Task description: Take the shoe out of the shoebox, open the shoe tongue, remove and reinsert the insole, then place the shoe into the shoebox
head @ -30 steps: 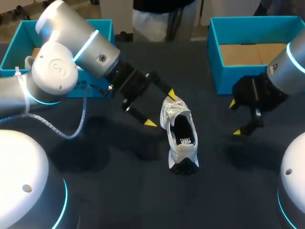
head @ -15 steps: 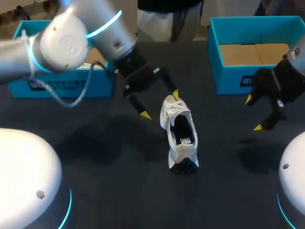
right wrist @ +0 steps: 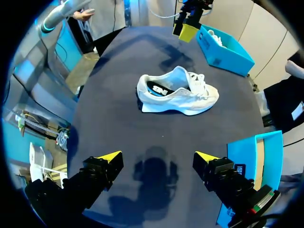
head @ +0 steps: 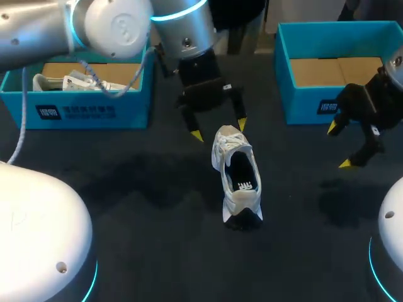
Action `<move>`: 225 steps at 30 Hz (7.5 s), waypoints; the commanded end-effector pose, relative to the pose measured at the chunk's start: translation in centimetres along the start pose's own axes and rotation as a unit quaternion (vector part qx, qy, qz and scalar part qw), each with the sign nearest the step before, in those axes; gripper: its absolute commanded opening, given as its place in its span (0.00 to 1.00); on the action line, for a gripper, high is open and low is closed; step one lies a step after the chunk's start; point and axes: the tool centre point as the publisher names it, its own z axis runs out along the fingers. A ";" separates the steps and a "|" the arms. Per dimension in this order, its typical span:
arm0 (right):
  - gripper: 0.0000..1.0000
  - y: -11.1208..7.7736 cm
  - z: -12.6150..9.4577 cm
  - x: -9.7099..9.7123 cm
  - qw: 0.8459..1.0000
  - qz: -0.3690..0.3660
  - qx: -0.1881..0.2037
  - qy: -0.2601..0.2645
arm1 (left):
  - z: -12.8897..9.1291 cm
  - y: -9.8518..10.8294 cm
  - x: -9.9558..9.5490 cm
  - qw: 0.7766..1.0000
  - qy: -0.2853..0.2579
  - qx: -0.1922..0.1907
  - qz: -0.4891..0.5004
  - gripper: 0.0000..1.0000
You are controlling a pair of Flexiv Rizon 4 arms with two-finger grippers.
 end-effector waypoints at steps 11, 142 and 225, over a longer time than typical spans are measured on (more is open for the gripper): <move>1.00 0.0 0.0 0.1 1.000 0.000 0.001 -0.001 | 1.5 1.4 0.6 0.996 0.077 0.011 -0.036 0.00; 1.00 0.0 0.0 0.1 1.000 0.000 0.001 -0.001 | 18.3 0.1 1.1 0.995 0.085 -0.038 -0.023 0.00; 1.00 0.0 0.0 0.1 1.000 0.000 0.001 -0.001 | 12.2 3.2 -1.4 0.975 0.058 -0.201 -0.080 0.00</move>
